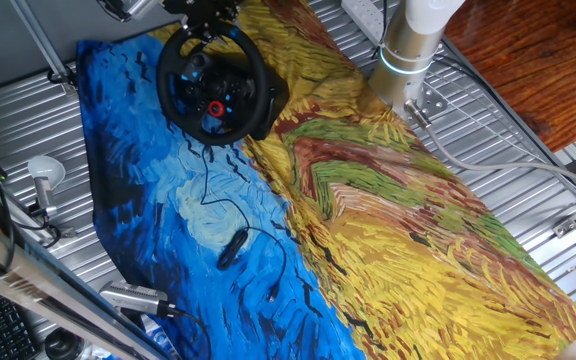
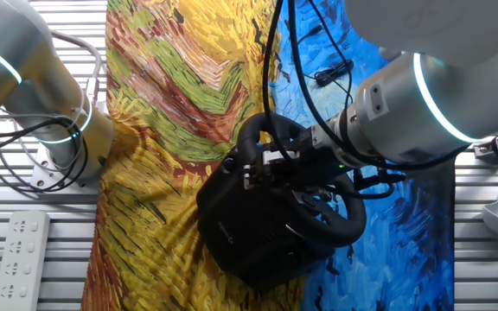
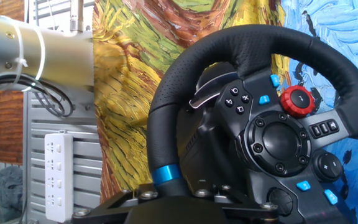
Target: Rotate the steering wheel 90 degrees clockwise
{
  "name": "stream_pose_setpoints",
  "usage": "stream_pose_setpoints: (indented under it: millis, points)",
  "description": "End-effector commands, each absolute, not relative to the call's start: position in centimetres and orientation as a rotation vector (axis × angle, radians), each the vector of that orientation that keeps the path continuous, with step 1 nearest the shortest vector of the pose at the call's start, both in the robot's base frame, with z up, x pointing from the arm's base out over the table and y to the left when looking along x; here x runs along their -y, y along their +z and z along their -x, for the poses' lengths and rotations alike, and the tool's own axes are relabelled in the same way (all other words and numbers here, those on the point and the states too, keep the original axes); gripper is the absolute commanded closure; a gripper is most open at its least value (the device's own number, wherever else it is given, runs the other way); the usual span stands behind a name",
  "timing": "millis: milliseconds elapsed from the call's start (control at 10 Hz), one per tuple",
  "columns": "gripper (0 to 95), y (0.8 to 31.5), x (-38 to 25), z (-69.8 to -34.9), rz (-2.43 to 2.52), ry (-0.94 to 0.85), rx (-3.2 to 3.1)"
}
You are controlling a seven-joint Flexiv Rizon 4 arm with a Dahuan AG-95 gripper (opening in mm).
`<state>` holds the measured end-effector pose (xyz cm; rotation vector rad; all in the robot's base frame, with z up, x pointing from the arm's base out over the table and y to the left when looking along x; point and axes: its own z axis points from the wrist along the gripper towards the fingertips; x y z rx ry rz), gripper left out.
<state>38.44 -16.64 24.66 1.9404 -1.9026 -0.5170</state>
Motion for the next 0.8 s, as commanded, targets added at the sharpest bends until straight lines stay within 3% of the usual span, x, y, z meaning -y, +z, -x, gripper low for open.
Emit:
stream_pose_setpoints:
  millis: [100,800]
  points:
    - [95.0,24.69,16.14,-38.46,-1.931,-0.504,1.910]
    - [95.0,24.62,15.62,-38.48,-1.865,-0.493,1.968]
